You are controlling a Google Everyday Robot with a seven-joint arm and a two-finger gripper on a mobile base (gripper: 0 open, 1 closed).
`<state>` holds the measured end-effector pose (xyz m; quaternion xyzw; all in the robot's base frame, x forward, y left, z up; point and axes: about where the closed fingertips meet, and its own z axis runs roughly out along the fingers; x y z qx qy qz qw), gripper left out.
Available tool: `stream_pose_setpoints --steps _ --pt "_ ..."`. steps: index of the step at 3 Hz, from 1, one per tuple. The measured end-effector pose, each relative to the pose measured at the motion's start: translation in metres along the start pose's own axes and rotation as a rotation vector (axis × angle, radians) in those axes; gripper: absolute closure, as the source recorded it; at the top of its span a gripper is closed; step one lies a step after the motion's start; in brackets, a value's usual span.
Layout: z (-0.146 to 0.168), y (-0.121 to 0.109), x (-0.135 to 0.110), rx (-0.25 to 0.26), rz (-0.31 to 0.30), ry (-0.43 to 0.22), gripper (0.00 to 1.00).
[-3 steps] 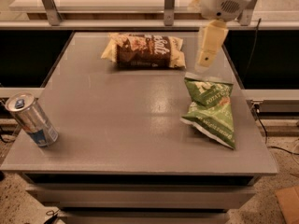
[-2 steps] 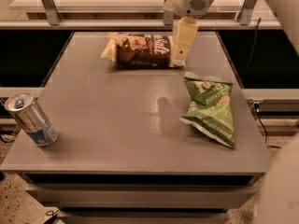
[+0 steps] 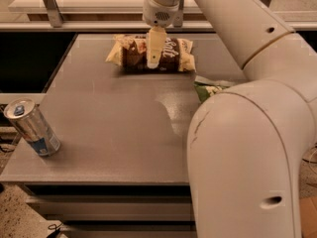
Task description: Move brown chip bag near redbull can
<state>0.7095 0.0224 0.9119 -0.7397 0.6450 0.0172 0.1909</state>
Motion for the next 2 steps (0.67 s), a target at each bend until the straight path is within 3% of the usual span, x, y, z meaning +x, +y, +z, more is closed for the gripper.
stream_pose_setpoints --steps 1,2 --pt "0.0002 -0.0001 -0.0001 0.0 0.0 0.0 0.0" --pt "0.0049 -0.0055 0.0009 0.034 0.016 -0.01 0.0"
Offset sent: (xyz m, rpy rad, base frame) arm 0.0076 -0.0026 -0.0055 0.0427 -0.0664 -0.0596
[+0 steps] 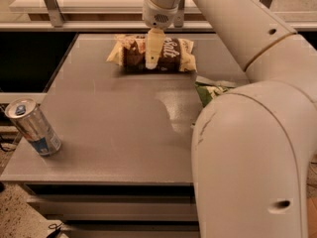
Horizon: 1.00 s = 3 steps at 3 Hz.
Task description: Move brown chip bag near redbull can
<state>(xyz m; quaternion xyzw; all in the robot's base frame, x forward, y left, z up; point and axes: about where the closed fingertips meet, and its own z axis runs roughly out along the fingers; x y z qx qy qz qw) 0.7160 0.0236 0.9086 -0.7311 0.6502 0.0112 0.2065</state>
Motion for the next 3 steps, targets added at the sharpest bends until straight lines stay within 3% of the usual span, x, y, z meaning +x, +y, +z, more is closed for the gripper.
stream_pose_setpoints --steps 1,2,3 --pt "0.014 -0.008 0.003 0.028 0.0 0.0 0.0" --pt "0.031 -0.015 0.009 0.022 0.004 -0.004 0.07" --pt "0.049 -0.024 0.018 0.011 0.014 -0.02 0.25"
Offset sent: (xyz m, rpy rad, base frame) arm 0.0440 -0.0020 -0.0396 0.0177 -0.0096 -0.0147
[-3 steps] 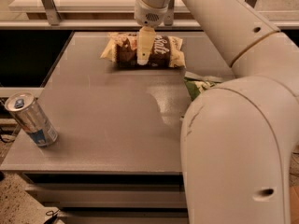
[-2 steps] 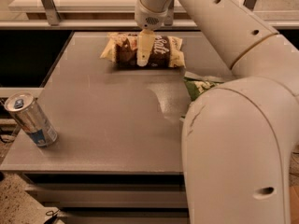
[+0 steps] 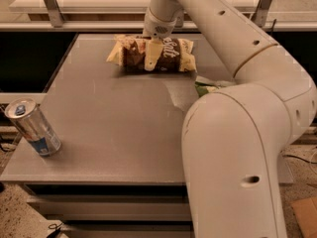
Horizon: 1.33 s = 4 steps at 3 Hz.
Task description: Move brown chip bag near redbull can
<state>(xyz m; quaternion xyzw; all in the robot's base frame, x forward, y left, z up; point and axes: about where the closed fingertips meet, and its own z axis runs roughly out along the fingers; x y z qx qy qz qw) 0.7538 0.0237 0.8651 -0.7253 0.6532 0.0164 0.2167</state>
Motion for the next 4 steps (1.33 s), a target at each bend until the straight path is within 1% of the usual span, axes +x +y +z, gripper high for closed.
stream_pose_setpoints --steps 1,2,3,4 --pt "0.008 -0.005 0.005 -0.003 0.003 -0.009 0.48" --pt "0.0 -0.01 -0.002 0.002 -0.016 -0.017 0.71" --pt "-0.018 -0.015 -0.02 0.005 -0.059 -0.01 0.94" --pt "-0.048 -0.016 -0.083 -0.001 -0.095 0.0 1.0"
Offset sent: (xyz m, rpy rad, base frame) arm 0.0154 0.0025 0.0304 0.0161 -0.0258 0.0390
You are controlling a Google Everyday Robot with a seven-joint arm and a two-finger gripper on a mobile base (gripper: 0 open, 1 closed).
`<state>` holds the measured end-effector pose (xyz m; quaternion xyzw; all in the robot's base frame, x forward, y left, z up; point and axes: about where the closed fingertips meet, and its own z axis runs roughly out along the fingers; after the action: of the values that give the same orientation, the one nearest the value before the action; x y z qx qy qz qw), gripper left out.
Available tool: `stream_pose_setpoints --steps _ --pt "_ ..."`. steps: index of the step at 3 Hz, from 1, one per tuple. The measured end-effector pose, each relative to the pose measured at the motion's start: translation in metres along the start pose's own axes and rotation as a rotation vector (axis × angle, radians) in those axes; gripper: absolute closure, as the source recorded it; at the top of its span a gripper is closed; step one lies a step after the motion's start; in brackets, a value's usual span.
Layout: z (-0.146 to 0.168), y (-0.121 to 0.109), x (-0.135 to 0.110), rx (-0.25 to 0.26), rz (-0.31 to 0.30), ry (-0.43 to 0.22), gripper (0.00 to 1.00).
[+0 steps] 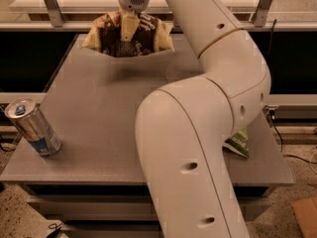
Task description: Move brown chip bag near redbull can
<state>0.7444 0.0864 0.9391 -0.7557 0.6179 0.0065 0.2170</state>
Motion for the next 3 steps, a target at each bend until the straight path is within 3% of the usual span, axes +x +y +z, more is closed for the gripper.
stream_pose_setpoints --steps 1,3 --pt "0.004 -0.005 -0.002 0.016 0.0 -0.008 1.0" --pt "-0.008 0.024 -0.003 -0.029 0.019 -0.054 1.0"
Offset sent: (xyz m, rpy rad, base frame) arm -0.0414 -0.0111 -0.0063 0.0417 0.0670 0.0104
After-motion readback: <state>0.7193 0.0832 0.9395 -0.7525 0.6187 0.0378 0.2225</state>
